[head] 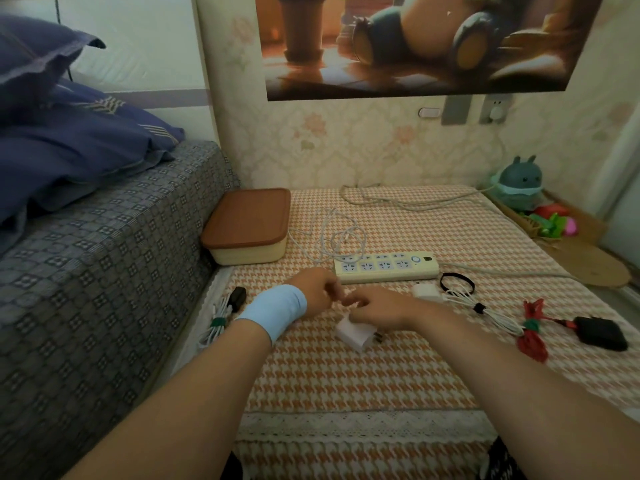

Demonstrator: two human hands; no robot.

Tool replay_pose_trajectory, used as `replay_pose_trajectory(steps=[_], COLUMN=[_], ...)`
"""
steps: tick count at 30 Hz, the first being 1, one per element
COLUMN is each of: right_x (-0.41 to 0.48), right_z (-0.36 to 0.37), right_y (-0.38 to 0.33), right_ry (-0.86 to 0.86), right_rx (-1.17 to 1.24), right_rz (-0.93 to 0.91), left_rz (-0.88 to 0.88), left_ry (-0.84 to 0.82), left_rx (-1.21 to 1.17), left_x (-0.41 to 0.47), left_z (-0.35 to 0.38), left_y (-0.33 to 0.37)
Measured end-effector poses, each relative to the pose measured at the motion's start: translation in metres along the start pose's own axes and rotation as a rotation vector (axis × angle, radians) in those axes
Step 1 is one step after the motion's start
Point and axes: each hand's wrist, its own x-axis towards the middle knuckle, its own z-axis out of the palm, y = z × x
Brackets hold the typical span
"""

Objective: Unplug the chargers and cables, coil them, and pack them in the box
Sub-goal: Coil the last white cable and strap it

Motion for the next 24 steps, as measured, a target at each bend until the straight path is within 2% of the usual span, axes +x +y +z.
replay_pose_trajectory(steps=[1,4,9,13,16,18,19,24], right_x=[-0.003,-0.006,-0.019,-0.015,-0.005,0.002,0.005,0.012], right_z=[0.002,0.009,-0.003,-0.005,-0.006,-0.004,-0.002,0.015], right_y=[-0.002,-0.011,-0.03,-0.028,-0.027,-0.025,-0.025,-0.023], right_ry=[-0.003,0.011,-0.112,-0.169,0.023,0.217,0.248,0.107], right_rx=[-0.04,-0.194,-0.268,-0.263,-0.158,-0.193,-0.191,-0.106], right_rz=[-0.007,0.0,0.241,0.19,0.094,0.039,0.037,0.05], left_rz=[-0.042,-0.153,-0.373,-0.417,-0.382,-0.391,-0.411,-0.428], left_ry=[0.003,-0.151,-0.173,-0.229,-0.105,-0.105,-0.113,-0.177], left_rx=[0.039,0.189,0.424,0.638,0.593,0.485,0.461,0.585], left_x=[-0.002,-0.005,-0.005,-0.008,0.002,0.012,0.015,0.018], left_z=[-0.004,-0.009,-0.019,-0.023,-0.019,-0.012,-0.008,-0.002], left_y=[-0.005,-0.018,-0.035,-0.034,-0.029,-0.025,-0.023,-0.015])
